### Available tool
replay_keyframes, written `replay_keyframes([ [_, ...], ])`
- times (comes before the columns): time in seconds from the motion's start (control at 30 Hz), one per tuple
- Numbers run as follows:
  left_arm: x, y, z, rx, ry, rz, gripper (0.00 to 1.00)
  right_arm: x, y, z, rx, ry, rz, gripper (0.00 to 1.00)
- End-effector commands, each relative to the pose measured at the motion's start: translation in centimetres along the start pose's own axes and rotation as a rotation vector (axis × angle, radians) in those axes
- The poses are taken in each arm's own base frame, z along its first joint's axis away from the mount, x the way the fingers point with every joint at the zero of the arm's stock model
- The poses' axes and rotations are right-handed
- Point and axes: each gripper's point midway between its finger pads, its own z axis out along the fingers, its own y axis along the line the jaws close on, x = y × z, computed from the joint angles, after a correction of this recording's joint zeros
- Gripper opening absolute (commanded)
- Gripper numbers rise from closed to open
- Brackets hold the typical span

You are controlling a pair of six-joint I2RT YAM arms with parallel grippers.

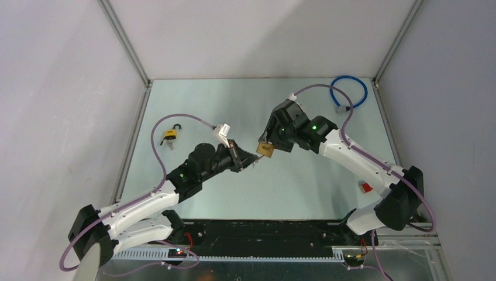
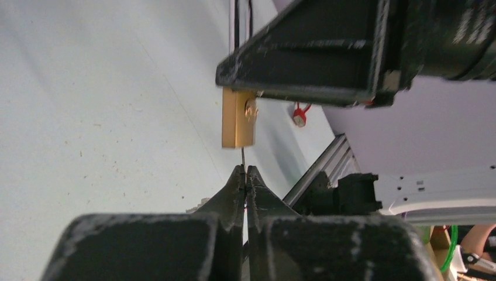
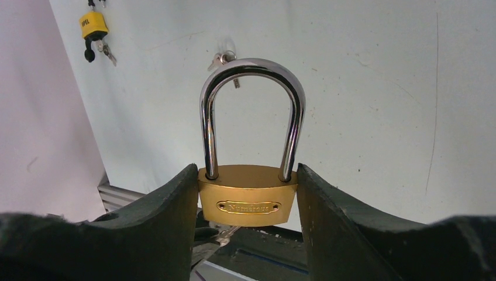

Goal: Unlock with the key

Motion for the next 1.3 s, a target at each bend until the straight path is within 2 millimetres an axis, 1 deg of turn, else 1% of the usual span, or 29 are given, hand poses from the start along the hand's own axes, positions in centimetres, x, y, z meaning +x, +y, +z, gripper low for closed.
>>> replay_keyframes([
  [0.0,-3.3,-2.0,-0.3,0.067,-0.148,-0.027,0.00,-0.6,3.0,-2.6,-0.150,-0.048,0.070,0.00],
  [0.03,-3.3,-2.0,-0.3,0.072,-0.153,-0.031,0.00,-0.4,2.7,-2.5,-0.148,-0.050,0.083,0.00],
  [0.07,-3.2,-1.9,-0.2,0.071,-0.153,-0.038,0.00,-0.8,3.1,-3.1,-0.172,-0.067,0.114,0.00],
  [0.1,-3.1,-1.8,-0.1,0.072,-0.156,-0.042,0.00,-0.7,2.7,-3.0,-0.167,-0.076,0.129,0.00],
  [0.13,-2.8,-1.6,-0.1,0.066,-0.153,-0.047,0.00,-1.2,3.1,-3.7,-0.196,-0.099,0.160,0.00],
  [0.17,-2.7,-1.6,0.0,0.069,-0.155,-0.047,0.00,-1.2,2.6,-3.6,-0.187,-0.112,0.173,0.00],
  [0.2,-2.3,-1.6,0.1,0.069,-0.151,-0.047,0.00,-1.7,2.8,-4.4,-0.212,-0.133,0.203,0.00],
  [0.23,-2.3,-1.7,0.1,0.074,-0.151,-0.046,0.00,-2.0,2.6,-4.4,-0.211,-0.155,0.228,0.00],
  [0.27,-2.2,-1.4,0.2,0.061,-0.162,-0.046,0.00,-2.2,2.5,-4.9,-0.222,-0.171,0.240,0.00],
  [0.4,-2.3,-1.5,0.1,0.058,-0.178,-0.041,0.00,-3.4,2.3,-6.1,-0.240,-0.224,0.288,0.00],
  [0.5,-2.7,-1.6,-0.3,0.055,-0.211,-0.037,0.00,-3.6,2.1,-6.5,-0.236,-0.232,0.326,0.00],
  [0.6,-3.0,-1.3,-0.7,0.051,-0.247,-0.039,0.00,-3.9,1.2,-6.3,-0.198,-0.252,0.349,0.00],
  [0.73,-4.4,-0.9,-2.0,0.056,-0.352,-0.060,0.00,-3.4,0.0,-5.8,-0.150,-0.240,0.425,0.00],
  [0.77,-5.0,-1.0,-2.6,0.060,-0.388,-0.063,0.00,-3.2,-0.1,-5.8,-0.140,-0.233,0.461,0.00],
  [0.9,-6.1,-1.1,-3.7,0.080,-0.479,-0.035,0.00,-2.5,-0.6,-5.7,-0.112,-0.195,0.596,0.00],
  [1.0,-6.9,-1.3,-4.3,0.088,-0.540,-0.015,0.00,-2.1,-0.6,-5.7,-0.098,-0.172,0.698,0.00],
  [1.03,-6.8,-1.5,-4.4,0.093,-0.544,-0.002,0.00,-2.1,-0.6,-5.7,-0.097,-0.170,0.713,0.00],
  [1.07,-7.2,-1.8,-4.5,0.100,-0.566,-0.001,0.00,-2.0,-0.5,-5.7,-0.101,-0.163,0.738,0.00],
  [1.2,-7.3,-2.6,-4.3,0.111,-0.596,0.024,0.00,-2.1,0.2,-5.5,-0.120,-0.146,0.798,0.00],
  [1.23,-7.4,-3.1,-4.4,0.127,-0.611,0.031,0.00,-2.1,0.4,-5.5,-0.124,-0.137,0.806,0.00],
  [1.27,-7.5,-3.0,-4.4,0.113,-0.623,0.044,0.00,-2.1,0.6,-5.4,-0.131,-0.133,0.818,0.00],
])
